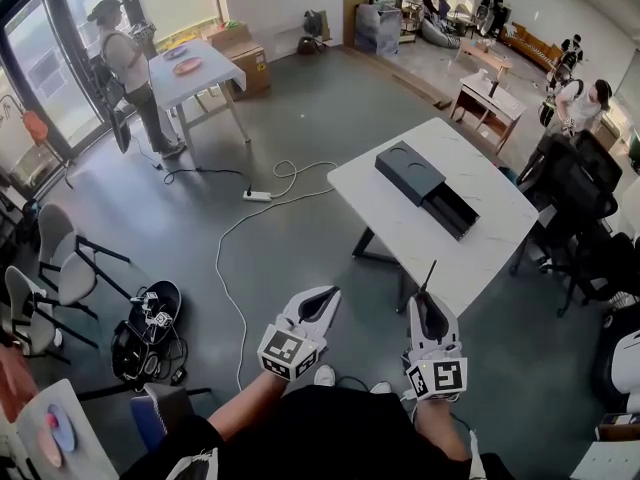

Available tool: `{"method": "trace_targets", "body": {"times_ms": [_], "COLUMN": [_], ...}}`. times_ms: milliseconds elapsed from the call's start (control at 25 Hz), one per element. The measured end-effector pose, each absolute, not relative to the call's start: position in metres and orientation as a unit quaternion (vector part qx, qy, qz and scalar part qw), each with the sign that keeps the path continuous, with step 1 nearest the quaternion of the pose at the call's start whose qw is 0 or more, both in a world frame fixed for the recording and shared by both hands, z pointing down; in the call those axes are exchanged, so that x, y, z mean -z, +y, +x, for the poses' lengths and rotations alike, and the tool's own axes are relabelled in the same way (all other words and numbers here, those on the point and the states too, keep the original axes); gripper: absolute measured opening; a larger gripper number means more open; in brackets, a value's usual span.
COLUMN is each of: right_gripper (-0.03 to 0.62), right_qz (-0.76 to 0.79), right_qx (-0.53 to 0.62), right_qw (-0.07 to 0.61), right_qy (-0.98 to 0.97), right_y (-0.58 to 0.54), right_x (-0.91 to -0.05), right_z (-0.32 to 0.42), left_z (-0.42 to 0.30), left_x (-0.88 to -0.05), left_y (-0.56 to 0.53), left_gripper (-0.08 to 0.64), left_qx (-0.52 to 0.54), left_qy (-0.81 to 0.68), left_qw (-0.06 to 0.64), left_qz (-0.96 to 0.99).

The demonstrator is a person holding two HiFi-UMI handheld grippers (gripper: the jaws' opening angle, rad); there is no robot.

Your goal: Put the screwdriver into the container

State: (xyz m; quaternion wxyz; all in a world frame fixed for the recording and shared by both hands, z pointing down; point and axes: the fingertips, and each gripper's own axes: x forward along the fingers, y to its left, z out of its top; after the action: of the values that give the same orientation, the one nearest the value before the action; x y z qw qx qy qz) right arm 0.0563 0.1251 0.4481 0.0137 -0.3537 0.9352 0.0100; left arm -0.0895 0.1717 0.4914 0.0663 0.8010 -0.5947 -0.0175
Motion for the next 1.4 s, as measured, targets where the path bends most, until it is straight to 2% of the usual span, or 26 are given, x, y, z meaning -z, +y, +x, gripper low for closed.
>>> {"method": "trace_targets", "body": {"times_ms": [640, 1400], "right_gripper": [0.086, 0.086], "right_qz": [-0.350, -0.340], "right_qx": [-0.015, 0.007], "right_qw": [0.017, 0.030], "right_qy": [0.937, 0.940], "right_y": [0.126, 0.033], "right_x": [-0.439, -0.443], "right_z": [0.019, 0.019], "left_z": [-0.125, -0.128], "left_x": [-0.497, -0.498], "left_y": [0.177, 0.095], "left_gripper": [0.009, 0.009], "left_qx": [0.016, 0.007], "left_qy": [-0.597, -0.610], "left_qw": [0.071, 0.075], "left_qz": [0.799, 0.789]}}
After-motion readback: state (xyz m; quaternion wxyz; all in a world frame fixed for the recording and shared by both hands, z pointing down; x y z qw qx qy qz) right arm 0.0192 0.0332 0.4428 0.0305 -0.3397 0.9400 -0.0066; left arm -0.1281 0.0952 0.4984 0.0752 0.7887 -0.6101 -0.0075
